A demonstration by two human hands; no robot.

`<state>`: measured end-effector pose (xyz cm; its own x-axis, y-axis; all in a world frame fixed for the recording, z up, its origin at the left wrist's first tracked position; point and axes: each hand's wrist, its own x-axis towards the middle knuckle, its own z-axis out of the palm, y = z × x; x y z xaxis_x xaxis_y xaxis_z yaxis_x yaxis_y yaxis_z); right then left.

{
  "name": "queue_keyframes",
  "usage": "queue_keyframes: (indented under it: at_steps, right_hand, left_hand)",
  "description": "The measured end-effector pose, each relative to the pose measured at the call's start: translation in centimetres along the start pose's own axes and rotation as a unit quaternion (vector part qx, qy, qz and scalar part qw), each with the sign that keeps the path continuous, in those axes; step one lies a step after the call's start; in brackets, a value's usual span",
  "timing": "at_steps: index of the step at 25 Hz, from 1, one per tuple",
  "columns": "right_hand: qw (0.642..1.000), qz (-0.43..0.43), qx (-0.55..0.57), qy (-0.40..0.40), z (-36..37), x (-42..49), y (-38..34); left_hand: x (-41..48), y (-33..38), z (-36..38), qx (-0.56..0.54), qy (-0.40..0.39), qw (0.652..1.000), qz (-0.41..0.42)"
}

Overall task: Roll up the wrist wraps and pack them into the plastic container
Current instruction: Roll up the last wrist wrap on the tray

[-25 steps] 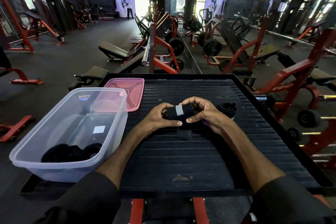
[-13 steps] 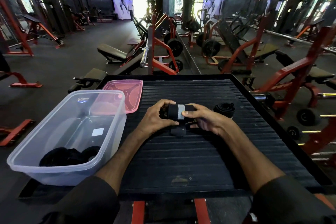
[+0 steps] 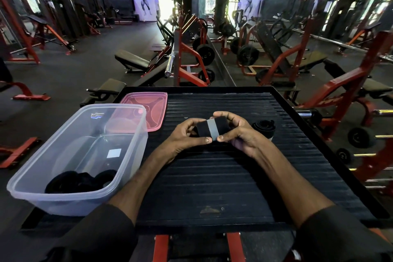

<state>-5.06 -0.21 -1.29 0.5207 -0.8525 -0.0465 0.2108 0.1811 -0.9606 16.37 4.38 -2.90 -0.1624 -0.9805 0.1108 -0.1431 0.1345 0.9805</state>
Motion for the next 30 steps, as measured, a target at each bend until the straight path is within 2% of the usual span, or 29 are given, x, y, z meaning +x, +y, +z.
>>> queue_keyframes:
  at_steps: [3,6,8,12,17,22,26,30]
  right_hand:
    - [0.996,0.019,0.084,-0.037,-0.6,0.0,-0.5]
    - [0.997,0.079,-0.017,-0.020,-0.6,0.1,-0.1]
    - [0.993,0.089,-0.083,-0.007,-0.4,0.3,0.4]
    - [0.991,0.083,-0.102,0.017,-0.4,0.4,0.4]
    - [0.991,0.089,-0.099,0.000,-0.5,0.3,0.4]
    - [0.981,0.082,-0.175,0.029,-0.2,-0.2,-0.1]
    - [0.948,0.076,-0.308,0.003,-0.2,-1.7,-0.3]
    - [0.887,0.080,-0.451,0.054,-0.4,-2.3,1.2]
  left_hand:
    - [0.3,0.1,-0.1,-0.020,0.034,0.999,0.033]
    - [0.5,0.2,0.0,-0.004,0.042,0.998,0.041]
    - [0.6,0.3,0.1,0.012,0.037,0.998,0.048]
    - [0.5,0.4,0.0,0.028,0.033,0.997,0.062]
    - [0.2,0.8,0.0,0.023,0.031,0.997,0.066]
    - [0.0,1.6,-0.4,0.008,0.038,0.996,0.080]
    - [-0.7,1.9,-0.2,0.111,0.001,0.987,0.113]
    - [-1.2,1.4,0.6,0.143,0.007,0.978,0.154]
